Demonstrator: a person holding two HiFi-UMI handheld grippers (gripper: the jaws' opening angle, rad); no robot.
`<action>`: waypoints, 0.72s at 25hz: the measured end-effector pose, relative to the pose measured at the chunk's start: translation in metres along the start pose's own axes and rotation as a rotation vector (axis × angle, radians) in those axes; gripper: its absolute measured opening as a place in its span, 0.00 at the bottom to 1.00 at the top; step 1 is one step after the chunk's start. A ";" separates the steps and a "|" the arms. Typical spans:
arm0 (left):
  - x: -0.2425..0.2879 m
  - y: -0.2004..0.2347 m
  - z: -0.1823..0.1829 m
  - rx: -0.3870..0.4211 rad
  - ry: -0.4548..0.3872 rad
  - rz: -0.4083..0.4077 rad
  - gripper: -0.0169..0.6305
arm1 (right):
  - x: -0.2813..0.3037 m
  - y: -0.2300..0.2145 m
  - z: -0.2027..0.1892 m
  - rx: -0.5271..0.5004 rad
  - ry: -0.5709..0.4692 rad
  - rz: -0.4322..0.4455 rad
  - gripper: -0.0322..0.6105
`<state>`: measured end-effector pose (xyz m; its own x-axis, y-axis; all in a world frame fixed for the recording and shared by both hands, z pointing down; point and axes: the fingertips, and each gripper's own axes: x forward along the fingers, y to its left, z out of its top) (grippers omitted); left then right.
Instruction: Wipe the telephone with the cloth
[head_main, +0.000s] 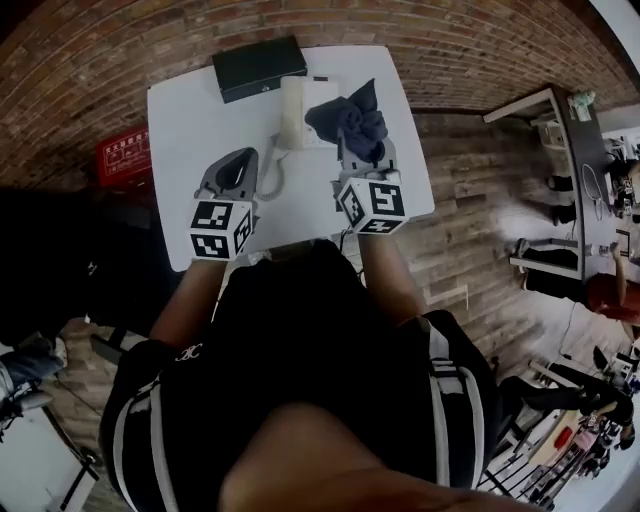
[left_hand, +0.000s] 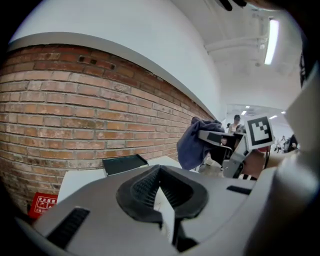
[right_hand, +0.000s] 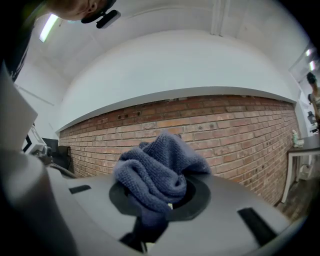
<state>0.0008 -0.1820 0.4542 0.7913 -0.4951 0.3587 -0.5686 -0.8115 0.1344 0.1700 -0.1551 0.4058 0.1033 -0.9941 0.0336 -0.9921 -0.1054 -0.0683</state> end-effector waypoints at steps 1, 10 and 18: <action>0.000 0.002 0.002 -0.013 -0.004 0.035 0.02 | 0.011 -0.006 0.001 -0.009 0.002 0.025 0.14; -0.019 0.023 0.004 -0.118 -0.027 0.312 0.02 | 0.113 -0.021 -0.018 -0.081 0.050 0.235 0.14; -0.028 0.031 -0.005 -0.153 -0.020 0.427 0.01 | 0.175 -0.014 -0.062 -0.118 0.135 0.330 0.14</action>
<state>-0.0399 -0.1920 0.4533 0.4820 -0.7827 0.3937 -0.8705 -0.4790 0.1135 0.1975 -0.3264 0.4744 -0.2262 -0.9608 0.1603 -0.9726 0.2319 0.0180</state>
